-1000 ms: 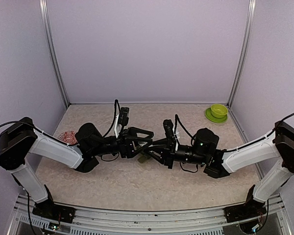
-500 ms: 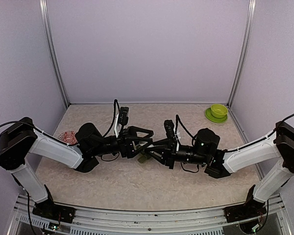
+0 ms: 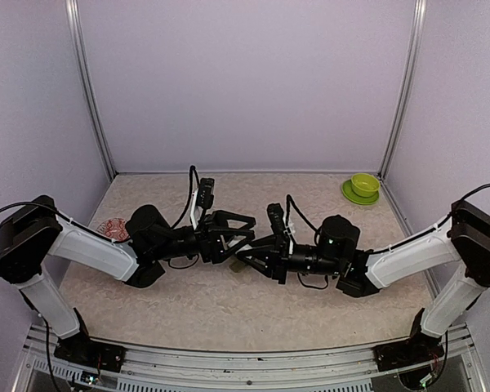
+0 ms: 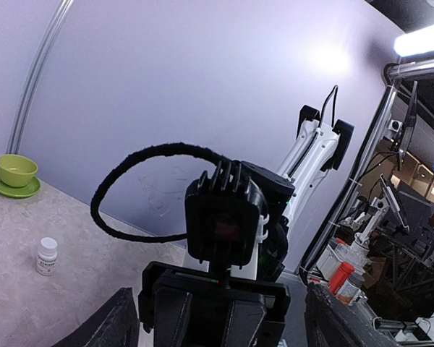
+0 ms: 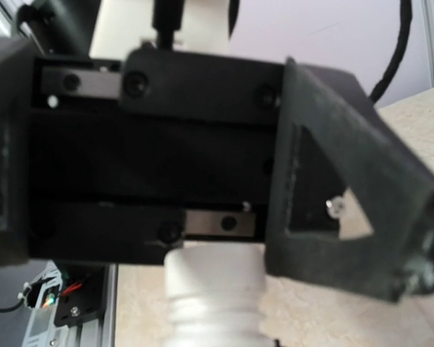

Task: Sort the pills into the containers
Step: Unscrew the lid of the pill bottle from the pill bottle.

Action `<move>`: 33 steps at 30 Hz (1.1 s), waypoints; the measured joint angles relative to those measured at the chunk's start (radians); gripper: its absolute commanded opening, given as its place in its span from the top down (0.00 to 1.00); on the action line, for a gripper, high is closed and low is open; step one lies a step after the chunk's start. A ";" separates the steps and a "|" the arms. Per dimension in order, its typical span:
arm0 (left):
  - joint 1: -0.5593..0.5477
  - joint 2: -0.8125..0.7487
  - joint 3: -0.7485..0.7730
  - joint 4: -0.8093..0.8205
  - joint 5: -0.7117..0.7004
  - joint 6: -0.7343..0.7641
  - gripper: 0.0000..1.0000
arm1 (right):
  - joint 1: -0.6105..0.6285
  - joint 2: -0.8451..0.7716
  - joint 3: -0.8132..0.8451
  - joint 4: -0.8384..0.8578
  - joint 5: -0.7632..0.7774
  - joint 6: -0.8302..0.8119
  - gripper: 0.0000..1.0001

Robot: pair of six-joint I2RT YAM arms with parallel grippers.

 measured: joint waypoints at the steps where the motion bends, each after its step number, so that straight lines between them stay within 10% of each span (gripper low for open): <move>1: 0.000 0.000 0.000 0.000 0.000 0.000 0.26 | 0.000 0.004 0.001 0.000 0.000 0.002 0.93; 33: 0.011 0.000 -0.031 -0.003 -0.043 0.007 0.51 | -0.002 -0.076 -0.052 -0.001 0.136 -0.003 0.93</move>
